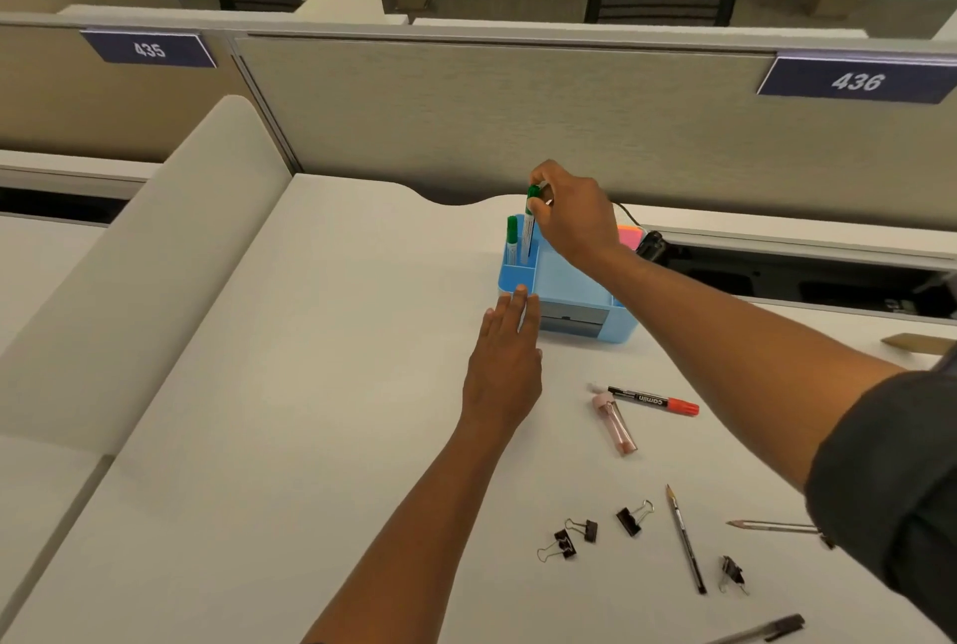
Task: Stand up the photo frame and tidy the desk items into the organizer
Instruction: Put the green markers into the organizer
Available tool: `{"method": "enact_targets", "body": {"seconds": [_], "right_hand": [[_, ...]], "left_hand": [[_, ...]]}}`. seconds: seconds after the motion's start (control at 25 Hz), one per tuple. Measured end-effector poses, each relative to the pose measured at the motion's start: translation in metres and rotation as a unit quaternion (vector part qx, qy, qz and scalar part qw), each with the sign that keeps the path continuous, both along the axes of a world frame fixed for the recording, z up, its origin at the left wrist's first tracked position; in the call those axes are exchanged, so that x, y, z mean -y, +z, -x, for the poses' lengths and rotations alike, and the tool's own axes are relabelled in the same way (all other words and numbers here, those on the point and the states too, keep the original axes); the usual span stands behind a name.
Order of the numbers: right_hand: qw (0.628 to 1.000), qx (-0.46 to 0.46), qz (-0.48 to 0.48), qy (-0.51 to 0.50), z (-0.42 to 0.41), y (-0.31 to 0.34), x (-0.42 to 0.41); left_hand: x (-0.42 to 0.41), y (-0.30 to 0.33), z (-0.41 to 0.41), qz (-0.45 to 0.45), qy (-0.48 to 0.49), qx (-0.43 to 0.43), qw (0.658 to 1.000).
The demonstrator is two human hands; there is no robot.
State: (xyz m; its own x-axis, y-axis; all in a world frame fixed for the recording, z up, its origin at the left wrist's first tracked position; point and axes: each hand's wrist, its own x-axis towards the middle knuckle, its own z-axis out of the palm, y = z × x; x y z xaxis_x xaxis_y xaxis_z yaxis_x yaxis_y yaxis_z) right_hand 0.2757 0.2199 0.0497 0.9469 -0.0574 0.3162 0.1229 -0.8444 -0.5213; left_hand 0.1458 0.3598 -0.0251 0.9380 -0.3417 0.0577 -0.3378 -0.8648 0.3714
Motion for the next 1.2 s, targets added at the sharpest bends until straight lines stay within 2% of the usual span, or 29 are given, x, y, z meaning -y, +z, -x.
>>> {"method": "enact_targets", "body": {"seconds": [0.24,0.52,0.76,1.0,1.2], "right_hand": [[0.999,-0.033,-0.018,0.006,-0.005,-0.016,-0.007],[0.998,-0.054,0.012,0.008,-0.004,-0.026,-0.004],[0.998,-0.052,-0.021,0.015,0.006,-0.018,0.007],[0.999,0.002,-0.045,0.015,0.054,-0.009,0.032],[0.998,0.001,-0.056,0.009,0.113,-0.011,0.056]], "left_hand": [[0.001,-0.003,-0.002,0.003,0.006,-0.003,1.0],[0.003,-0.003,-0.002,-0.001,0.008,-0.007,1.0],[0.001,0.001,0.0,-0.012,0.001,-0.019,1.0],[0.008,0.008,0.013,-0.042,0.037,-0.015,0.998],[0.035,0.02,0.041,-0.036,0.012,0.005,0.999]]}}
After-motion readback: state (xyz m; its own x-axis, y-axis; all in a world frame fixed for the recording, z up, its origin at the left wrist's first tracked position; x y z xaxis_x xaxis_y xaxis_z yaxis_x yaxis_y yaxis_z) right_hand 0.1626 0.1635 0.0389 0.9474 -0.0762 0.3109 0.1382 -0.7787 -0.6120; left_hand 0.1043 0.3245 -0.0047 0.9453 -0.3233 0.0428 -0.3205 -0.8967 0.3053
